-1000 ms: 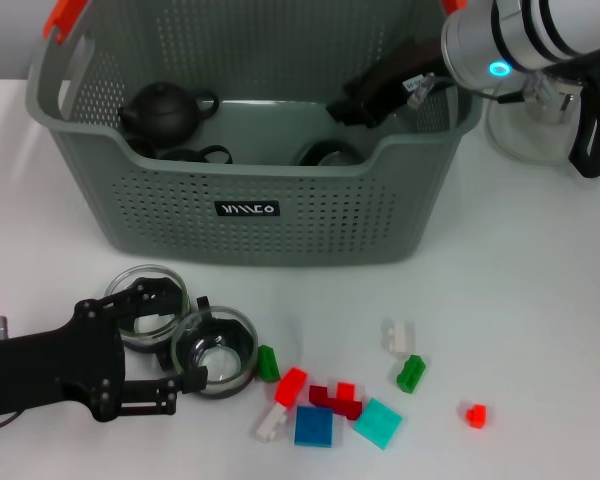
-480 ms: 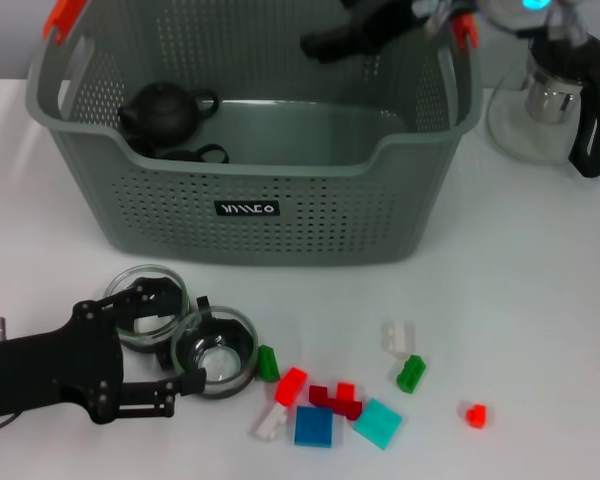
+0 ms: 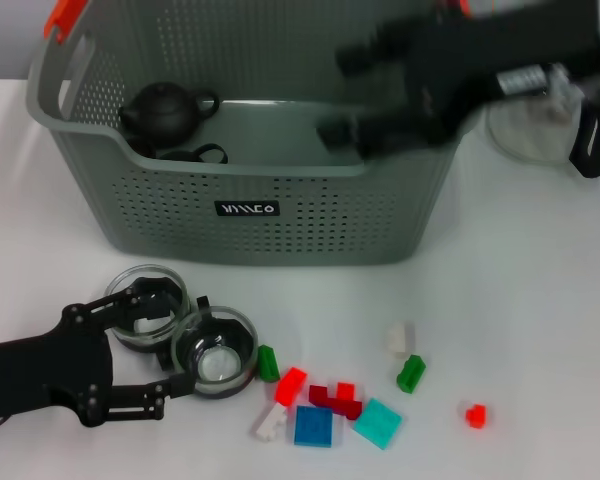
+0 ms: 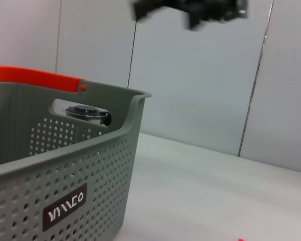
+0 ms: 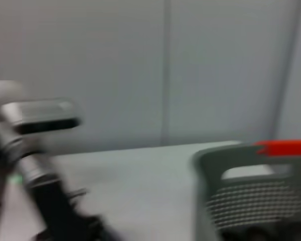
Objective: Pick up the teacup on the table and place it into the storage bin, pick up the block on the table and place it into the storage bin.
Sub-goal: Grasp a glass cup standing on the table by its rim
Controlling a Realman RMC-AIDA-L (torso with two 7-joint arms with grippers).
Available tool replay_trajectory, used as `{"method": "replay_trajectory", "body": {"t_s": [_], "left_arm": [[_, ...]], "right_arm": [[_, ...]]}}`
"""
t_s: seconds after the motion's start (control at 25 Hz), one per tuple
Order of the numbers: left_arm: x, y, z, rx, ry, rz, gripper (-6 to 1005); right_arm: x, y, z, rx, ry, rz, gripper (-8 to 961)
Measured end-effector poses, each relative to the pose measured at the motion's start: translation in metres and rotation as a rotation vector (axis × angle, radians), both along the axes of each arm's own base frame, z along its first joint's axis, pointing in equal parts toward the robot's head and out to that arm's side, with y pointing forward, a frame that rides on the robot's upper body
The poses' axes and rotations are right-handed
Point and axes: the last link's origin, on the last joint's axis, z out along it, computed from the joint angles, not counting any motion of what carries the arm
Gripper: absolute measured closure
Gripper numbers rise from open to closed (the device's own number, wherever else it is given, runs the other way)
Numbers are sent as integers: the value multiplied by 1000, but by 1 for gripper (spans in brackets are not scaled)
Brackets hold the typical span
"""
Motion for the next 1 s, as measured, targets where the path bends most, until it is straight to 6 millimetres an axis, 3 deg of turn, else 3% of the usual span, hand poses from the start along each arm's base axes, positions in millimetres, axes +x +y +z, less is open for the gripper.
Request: {"method": "replay_trajectory", "body": {"t_s": [0.28,0.48,0.72,1.0], "left_arm": [[0,0,0,1,1,-2,65],[1,2,1,0,0,-8,65],[3,4,2,0,2,-13,65],[4,6,2,1,3,-22,65]], "right_arm": [[31,-32,7,-170,-21,19,175],[60,-44,-2,-253,-33,-35,175],[93,-44,-18,-318,-118,-172,174],[105,-43,-22,-338,-302,-269,174]]}}
